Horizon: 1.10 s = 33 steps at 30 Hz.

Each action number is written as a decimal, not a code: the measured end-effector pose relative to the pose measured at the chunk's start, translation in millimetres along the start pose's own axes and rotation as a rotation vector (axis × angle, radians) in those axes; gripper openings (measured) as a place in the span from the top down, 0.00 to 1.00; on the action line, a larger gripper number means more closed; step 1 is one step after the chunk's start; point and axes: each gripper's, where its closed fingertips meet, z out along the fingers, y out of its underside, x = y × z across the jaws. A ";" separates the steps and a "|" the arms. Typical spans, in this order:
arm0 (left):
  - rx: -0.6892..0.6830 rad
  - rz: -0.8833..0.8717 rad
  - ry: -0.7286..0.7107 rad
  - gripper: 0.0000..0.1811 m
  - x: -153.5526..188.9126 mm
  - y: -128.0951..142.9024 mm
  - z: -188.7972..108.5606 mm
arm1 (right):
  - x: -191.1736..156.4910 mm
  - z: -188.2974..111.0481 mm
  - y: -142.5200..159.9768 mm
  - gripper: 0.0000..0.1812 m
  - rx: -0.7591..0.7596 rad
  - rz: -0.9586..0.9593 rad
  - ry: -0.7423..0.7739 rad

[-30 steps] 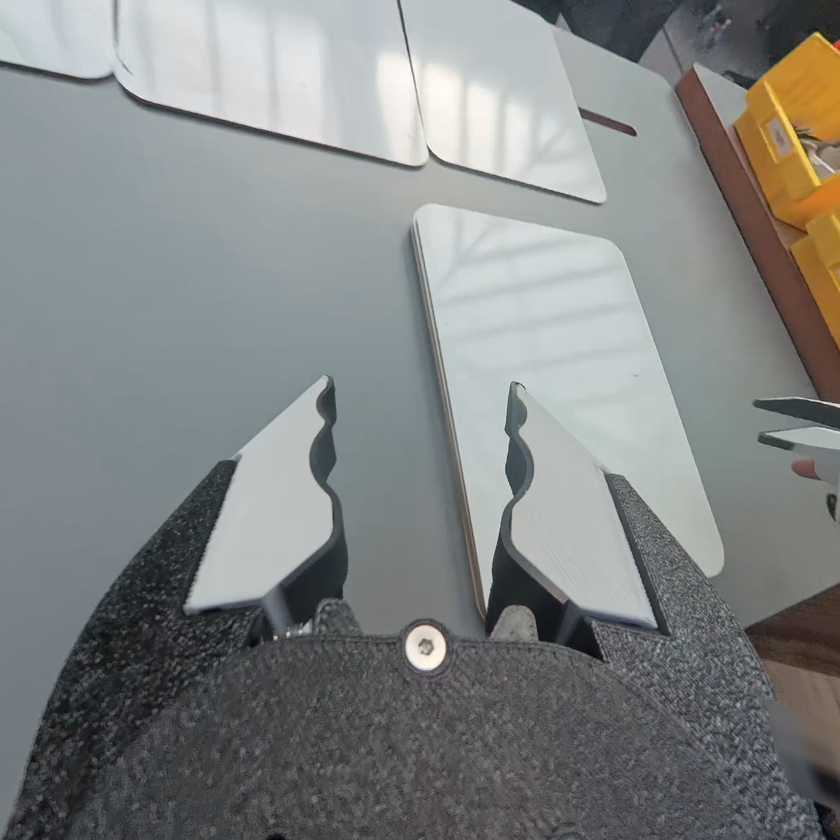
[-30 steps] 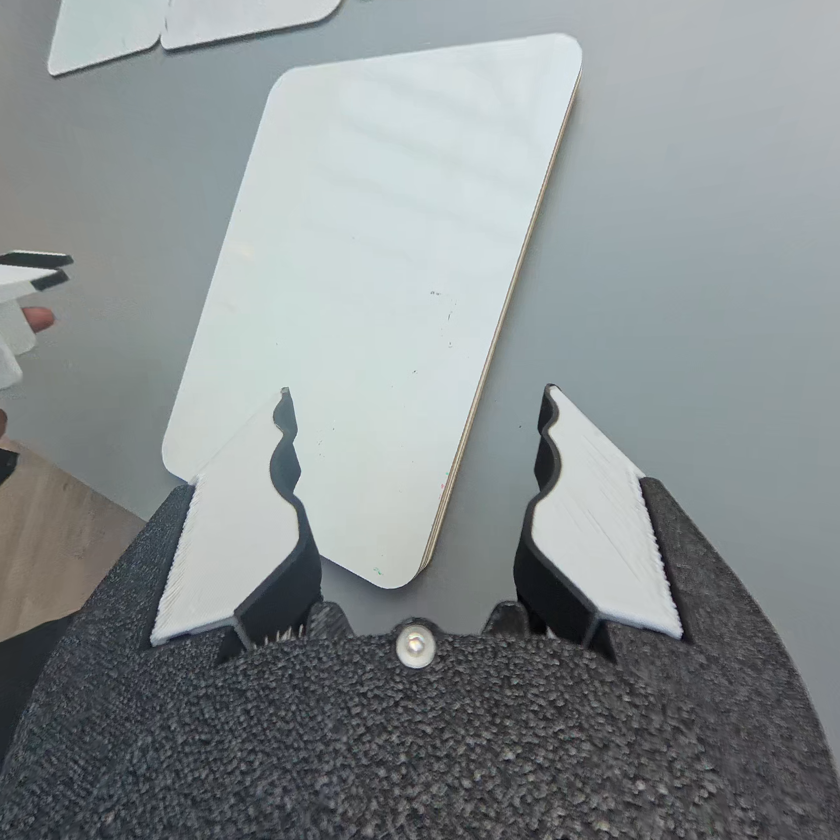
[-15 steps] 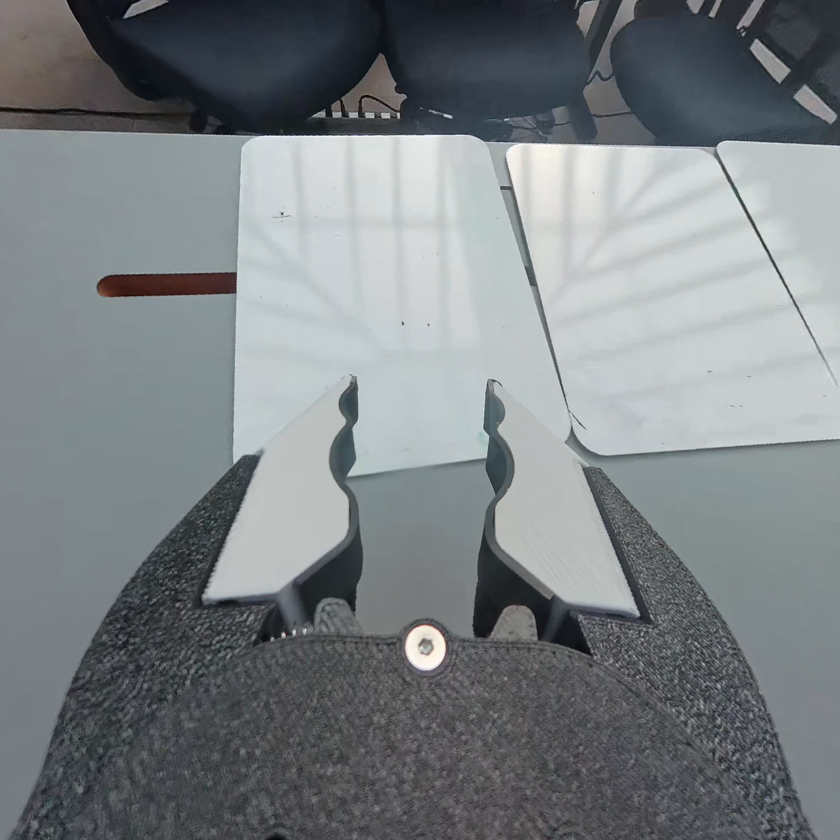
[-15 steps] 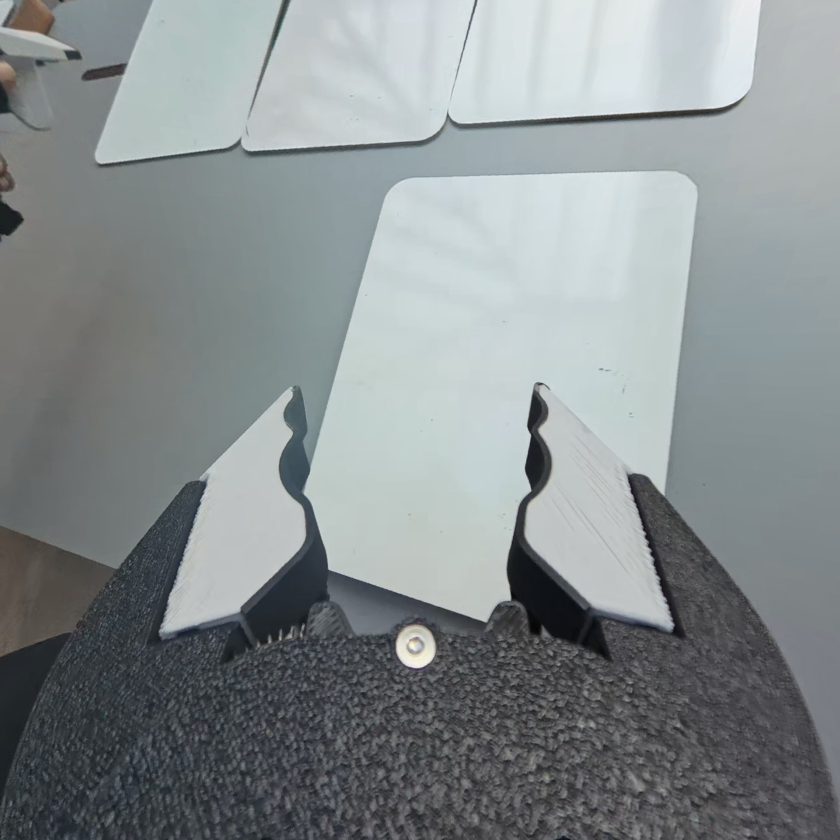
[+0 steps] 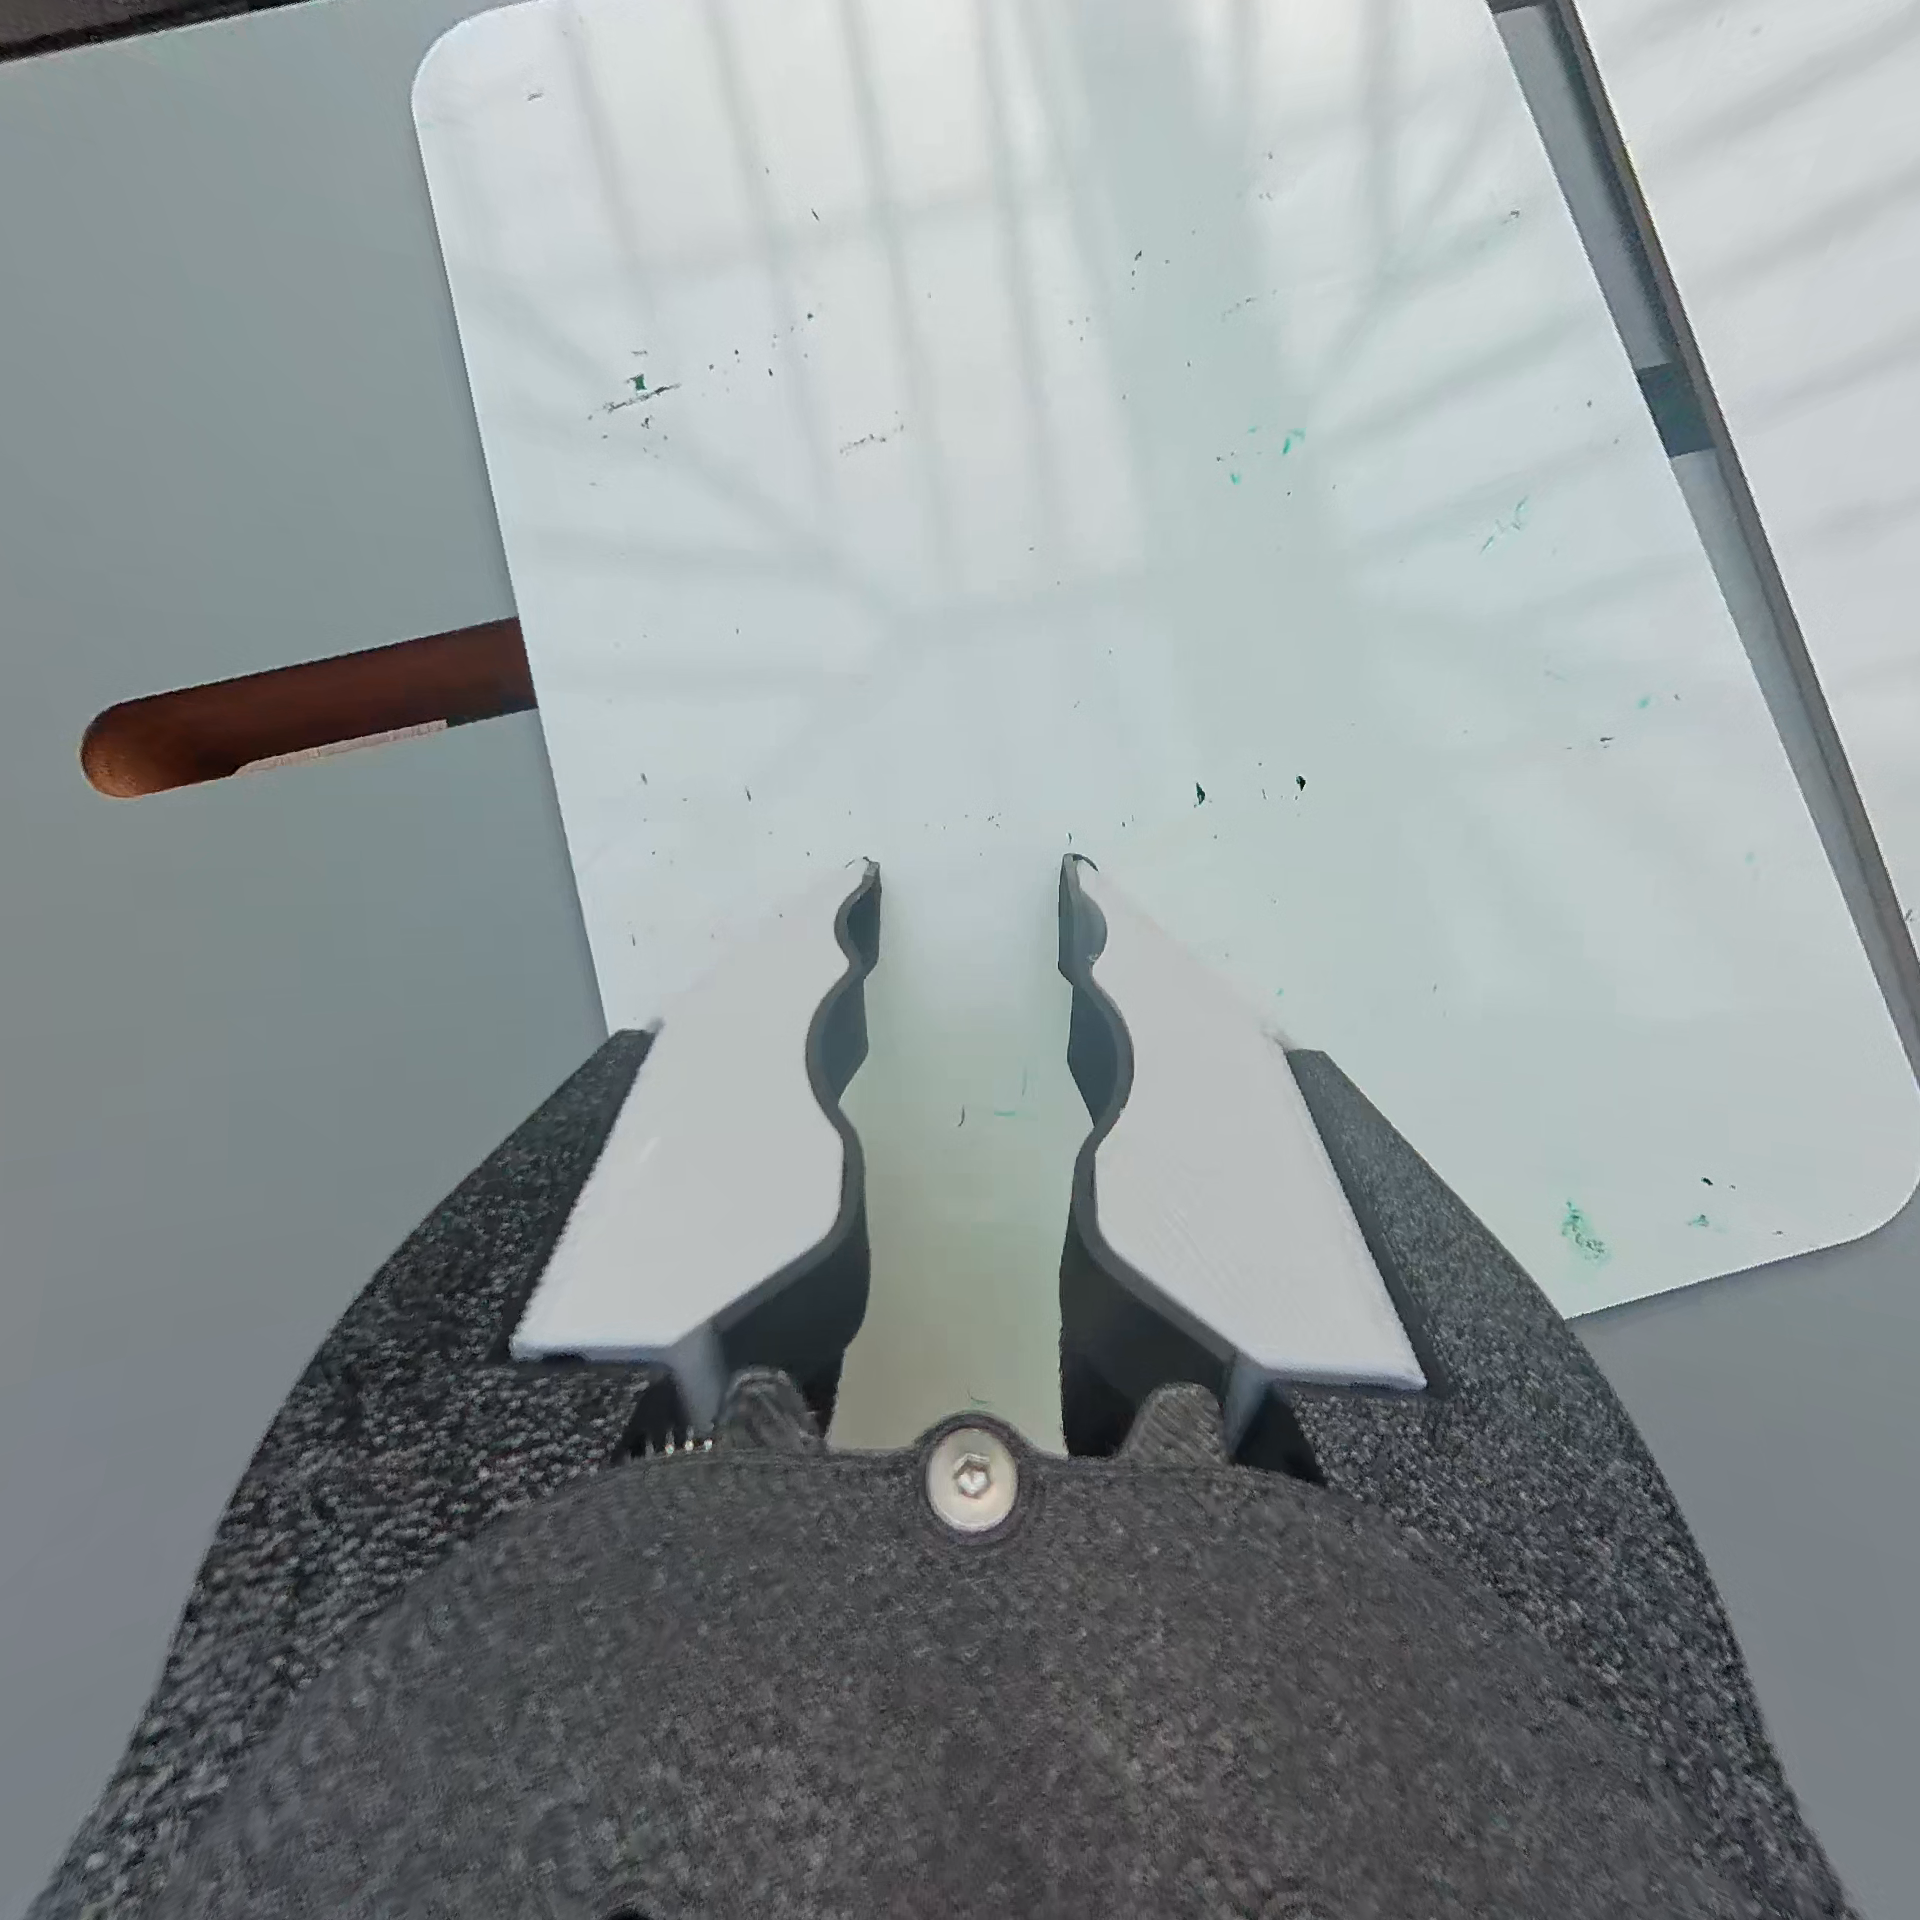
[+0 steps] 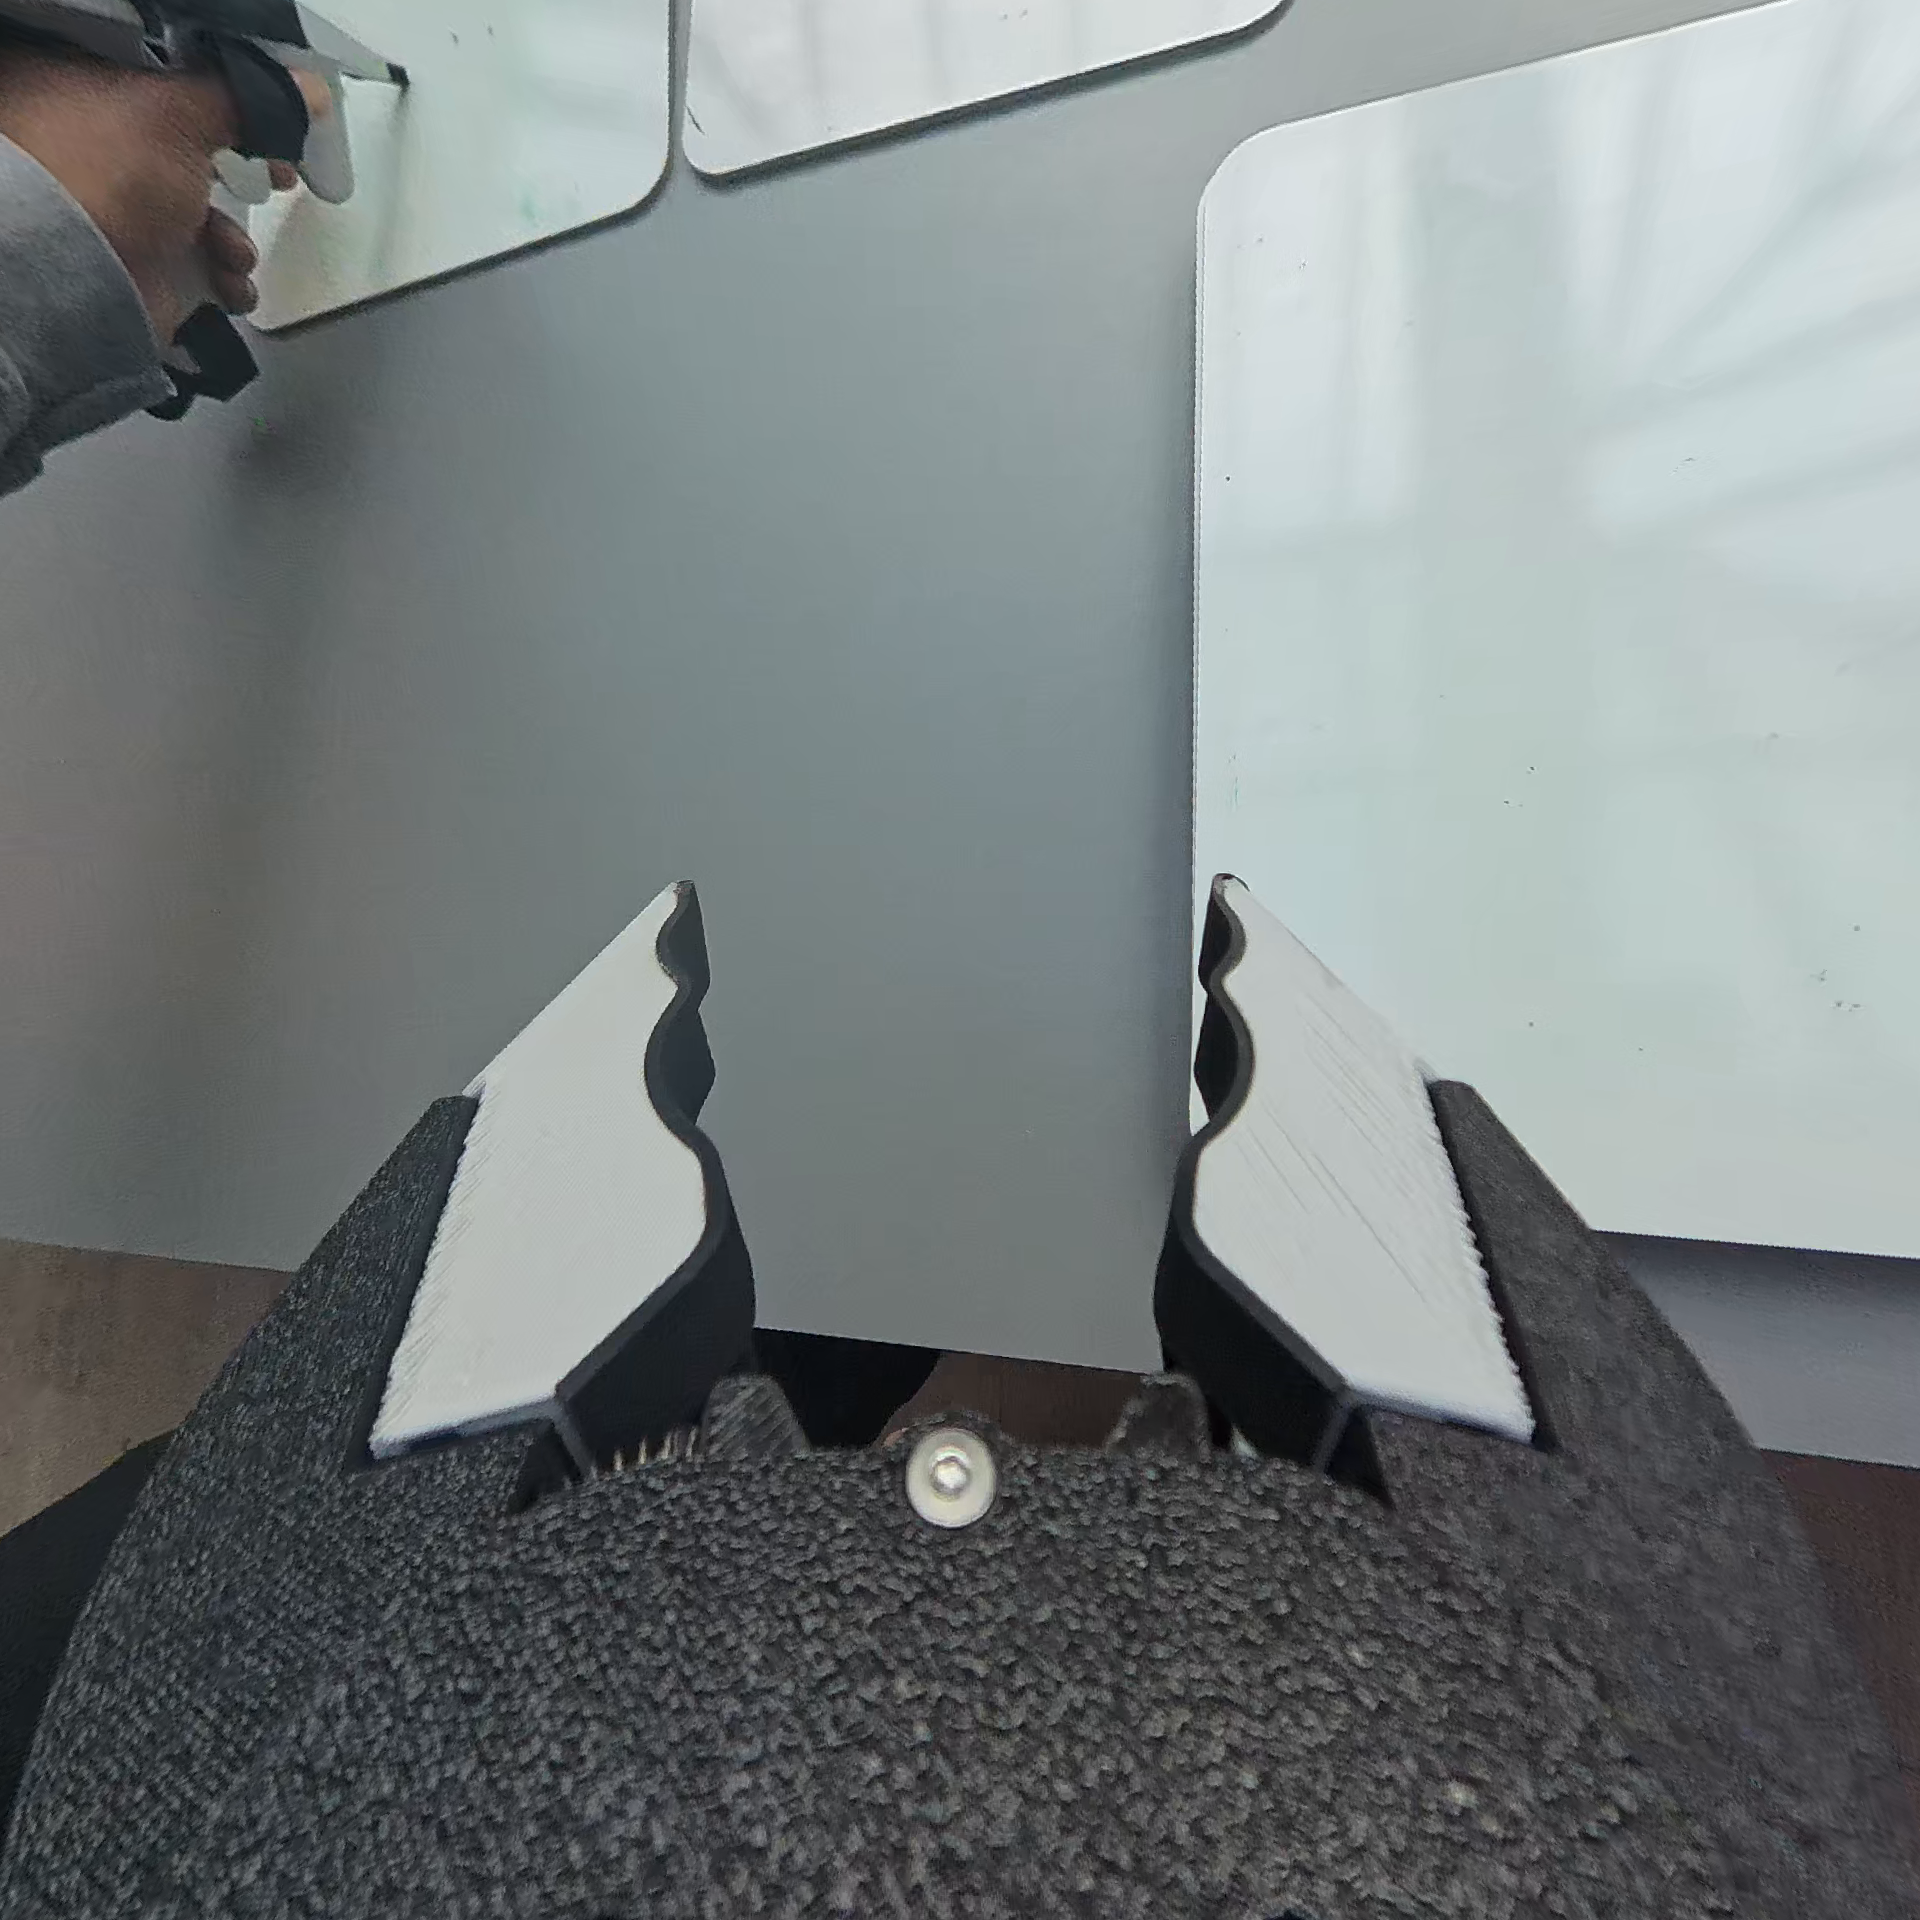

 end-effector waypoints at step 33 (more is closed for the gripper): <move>-0.086 0.186 0.295 0.88 165.8 359.6 -308.0 | -104.4 -24.8 248.3 0.46 0.136 0.470 -0.280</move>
